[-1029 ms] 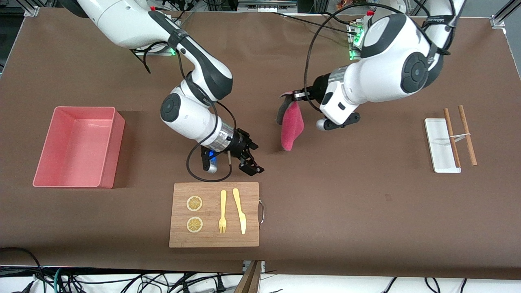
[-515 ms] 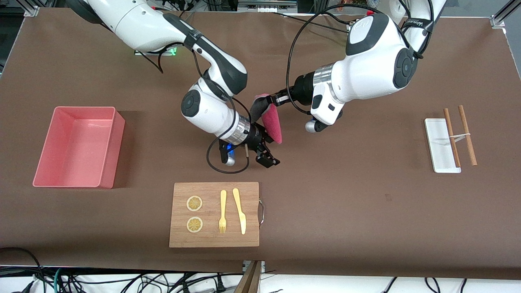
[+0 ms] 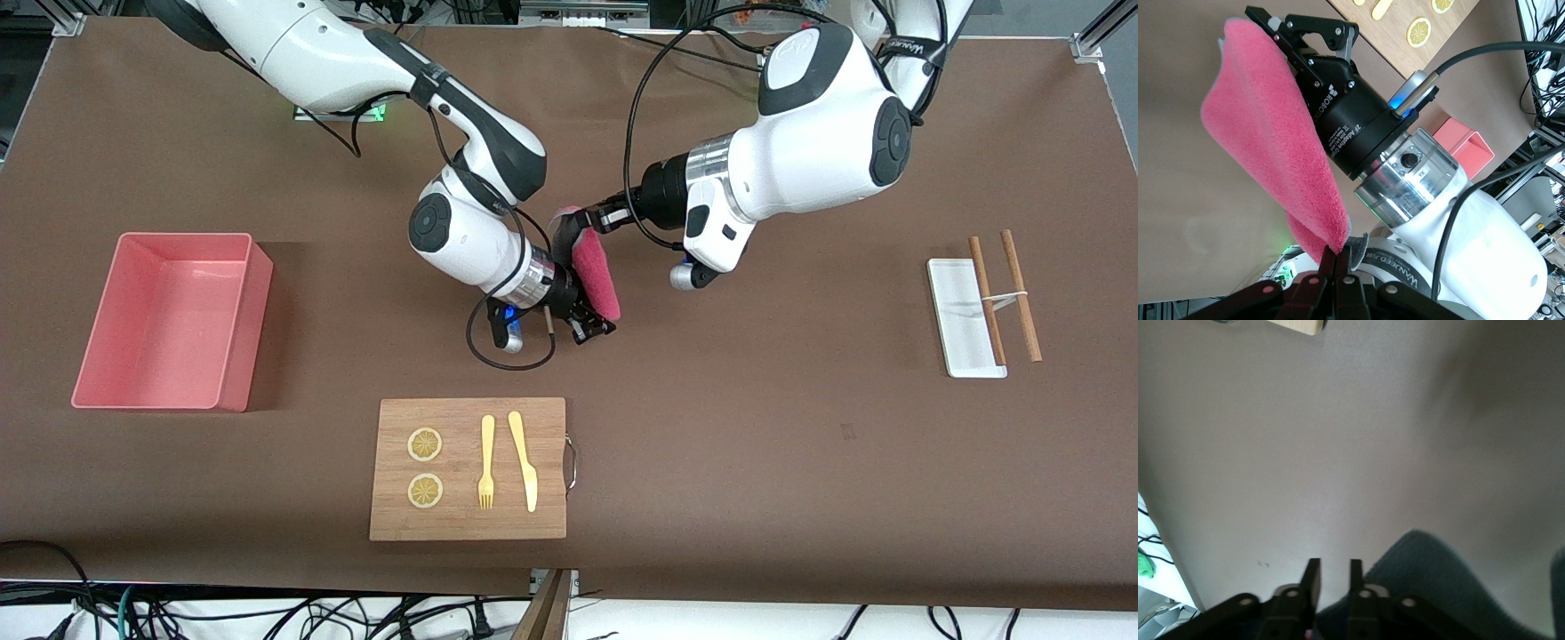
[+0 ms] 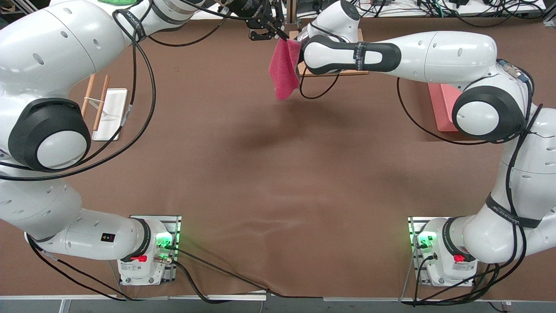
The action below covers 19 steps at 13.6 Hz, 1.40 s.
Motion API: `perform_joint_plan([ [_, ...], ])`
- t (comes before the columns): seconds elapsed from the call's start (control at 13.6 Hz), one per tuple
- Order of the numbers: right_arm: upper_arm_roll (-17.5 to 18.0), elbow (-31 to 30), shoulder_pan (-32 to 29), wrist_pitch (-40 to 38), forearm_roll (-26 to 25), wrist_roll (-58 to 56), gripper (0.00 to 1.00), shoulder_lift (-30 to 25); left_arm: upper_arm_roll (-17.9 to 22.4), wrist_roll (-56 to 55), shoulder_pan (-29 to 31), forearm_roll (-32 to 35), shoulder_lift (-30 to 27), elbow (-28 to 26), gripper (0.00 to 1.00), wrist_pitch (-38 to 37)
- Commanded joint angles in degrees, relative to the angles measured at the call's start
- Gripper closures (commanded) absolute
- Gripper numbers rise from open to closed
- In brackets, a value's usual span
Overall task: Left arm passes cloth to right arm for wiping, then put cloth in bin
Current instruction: 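Grasp the hanging cloth with the right gripper beside the left gripper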
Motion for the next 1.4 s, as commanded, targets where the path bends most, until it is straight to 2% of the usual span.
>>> perform_joint_plan([
  [0.0, 1.4, -0.1, -1.9, 0.3, 0.4, -1.1, 1.00, -0.5, 0.4, -0.6, -0.7, -1.4, 1.3, 2.0, 1.00, 0.1],
  [0.59, 1.7, 2.1, -5.1, -1.9, 1.2, -0.9, 1.00, -1.5, 0.4, -0.6, -0.6, -1.3, 1.3, 2.0, 1.00, 0.1],
  [0.66, 1.7, 2.6, -5.7, -2.0, 1.5, -1.0, 0.73, -1.5, 0.4, -0.6, -0.6, -1.3, 1.3, 2.0, 1.00, 0.1],
  [0.74, 1.7, 2.6, -6.2, -2.0, 1.6, -1.1, 0.51, -1.5, 0.4, -0.6, -0.6, -1.3, 1.3, 2.0, 1.00, 0.1],
  [0.81, 1.7, 2.6, -6.3, -2.0, 1.5, -1.1, 0.17, -1.4, 0.4, -0.6, -0.6, -1.3, 1.3, 2.0, 1.00, 0.1],
  [0.96, 1.7, 2.6, -6.4, -3.0, 1.5, -4.6, 0.01, -1.4, 0.4, -0.6, -0.6, -1.3, 1.3, 2.0, 1.00, 0.1],
  [1.1, 1.7, 2.6, -6.4, -6.7, 1.6, -11.6, 0.01, -1.4, 0.4, -0.6, -0.6, -1.3, 1.3, 2.0, 1.00, 0.1],
  [1.32, 2.5, 2.7, -6.6, -7.4, 1.7, -13.5, 0.01, -1.4, 0.4, -0.6, -0.6, -1.3, 1.3, 2.0, 1.00, 0.1],
])
